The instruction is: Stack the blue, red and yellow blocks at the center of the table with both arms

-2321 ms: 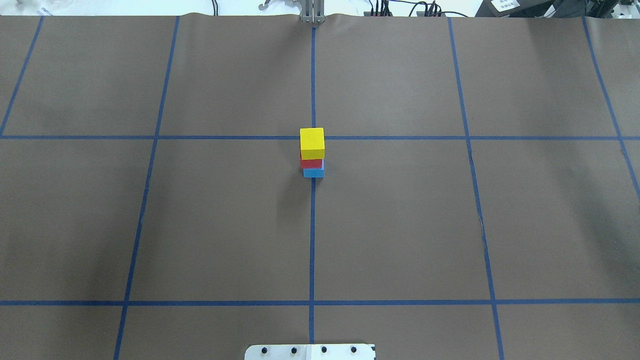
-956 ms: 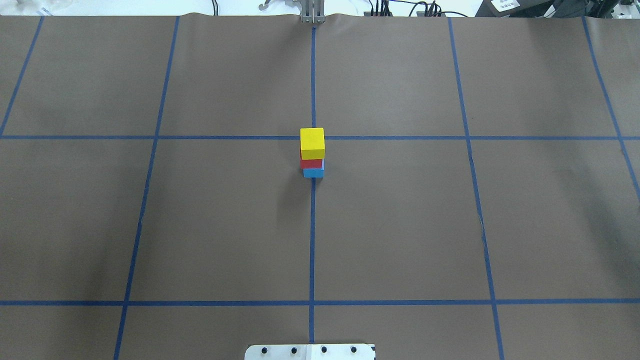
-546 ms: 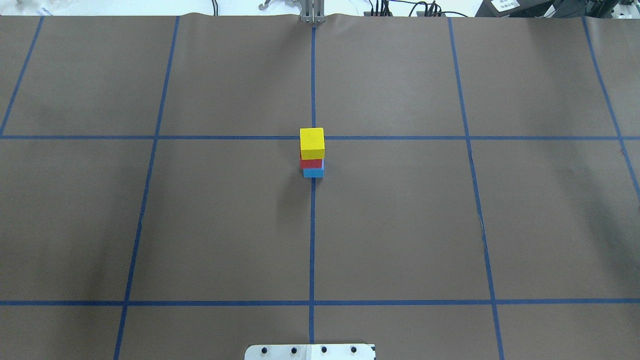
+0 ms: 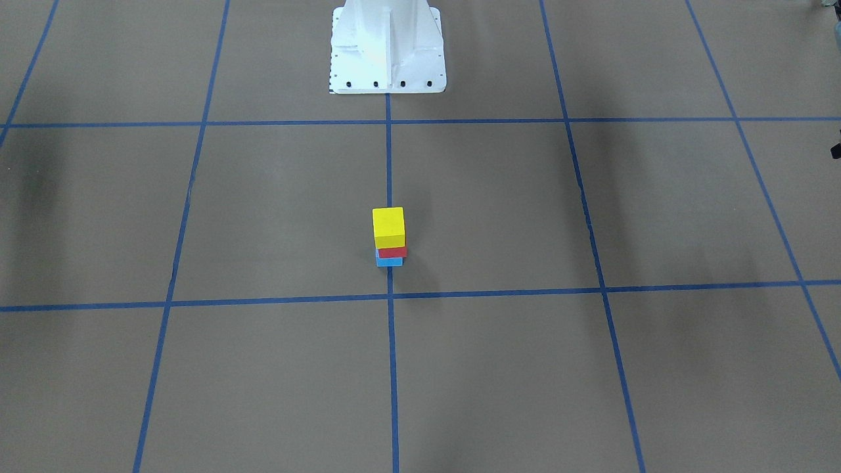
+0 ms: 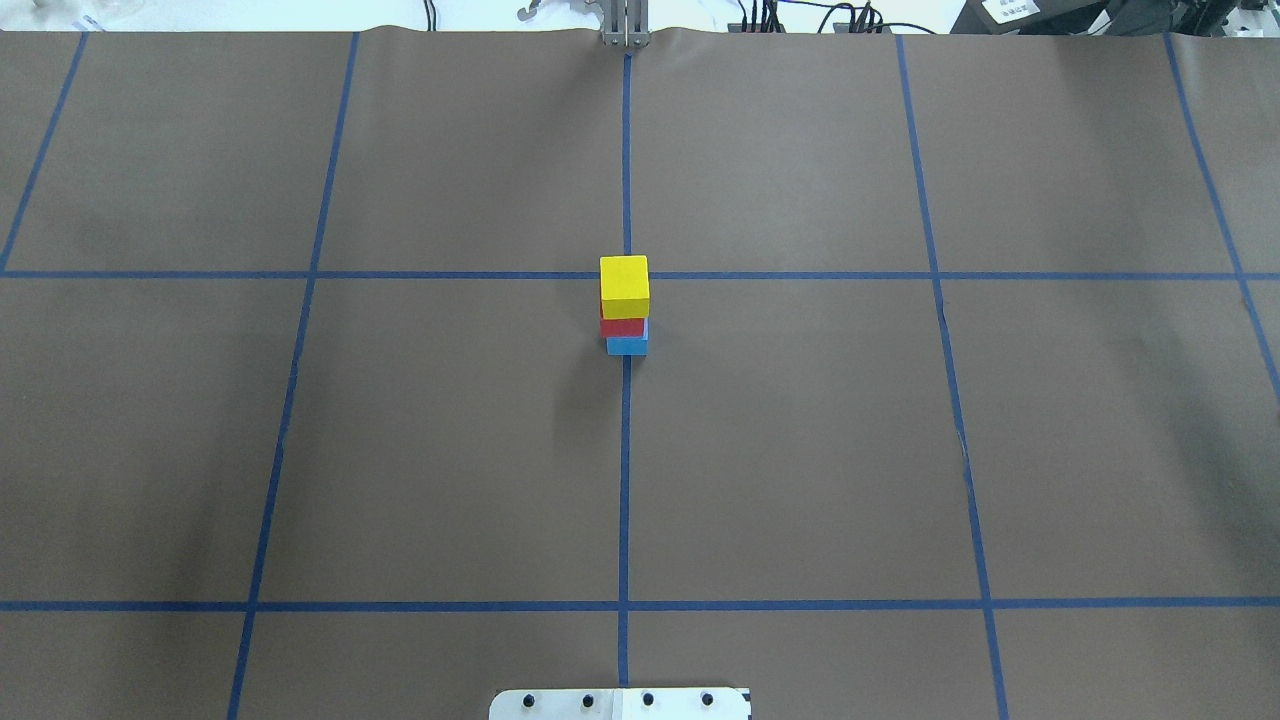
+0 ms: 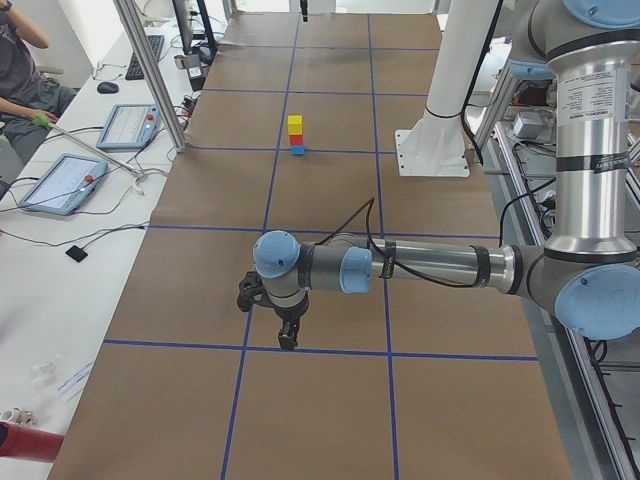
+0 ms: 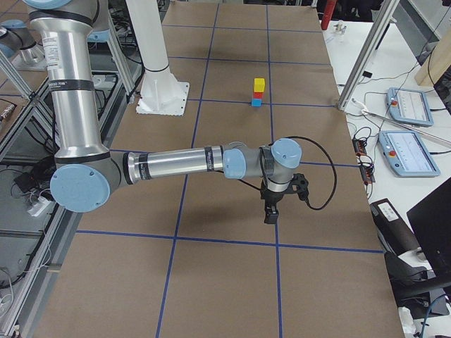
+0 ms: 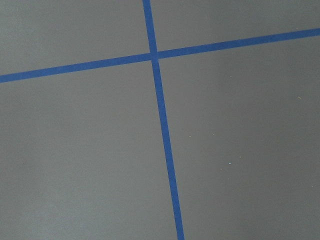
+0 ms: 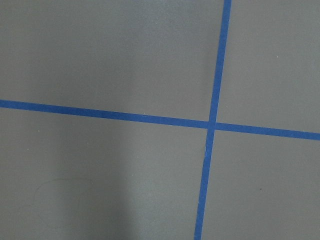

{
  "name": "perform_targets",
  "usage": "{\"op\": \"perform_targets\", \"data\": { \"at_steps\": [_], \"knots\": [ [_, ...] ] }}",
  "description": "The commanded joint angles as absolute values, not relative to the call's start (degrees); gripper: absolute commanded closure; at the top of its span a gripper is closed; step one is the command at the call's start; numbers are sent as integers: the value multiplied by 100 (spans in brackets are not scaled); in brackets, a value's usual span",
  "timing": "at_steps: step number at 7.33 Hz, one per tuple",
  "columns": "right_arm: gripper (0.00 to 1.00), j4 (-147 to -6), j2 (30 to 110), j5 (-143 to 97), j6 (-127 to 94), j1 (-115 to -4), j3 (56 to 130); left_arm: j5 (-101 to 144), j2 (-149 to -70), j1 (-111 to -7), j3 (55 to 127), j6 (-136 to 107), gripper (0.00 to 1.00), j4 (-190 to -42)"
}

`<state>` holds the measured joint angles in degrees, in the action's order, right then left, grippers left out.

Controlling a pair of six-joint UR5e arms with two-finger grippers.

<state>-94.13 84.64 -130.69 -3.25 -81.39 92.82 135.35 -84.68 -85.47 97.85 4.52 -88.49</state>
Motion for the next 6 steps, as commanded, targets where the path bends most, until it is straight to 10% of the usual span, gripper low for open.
{"op": "perform_targets", "data": {
  "at_steps": [1,6],
  "knots": [
    [0,-9413,8464,-13069,-325,-8139,9281,13535,-8473,-8560,9756,440,0,-8833],
    [0,-9413,8481,-13061,-325,-8139,9281,13535,-8464,-8578,9747,-237,0,-8842]
  ]
}}
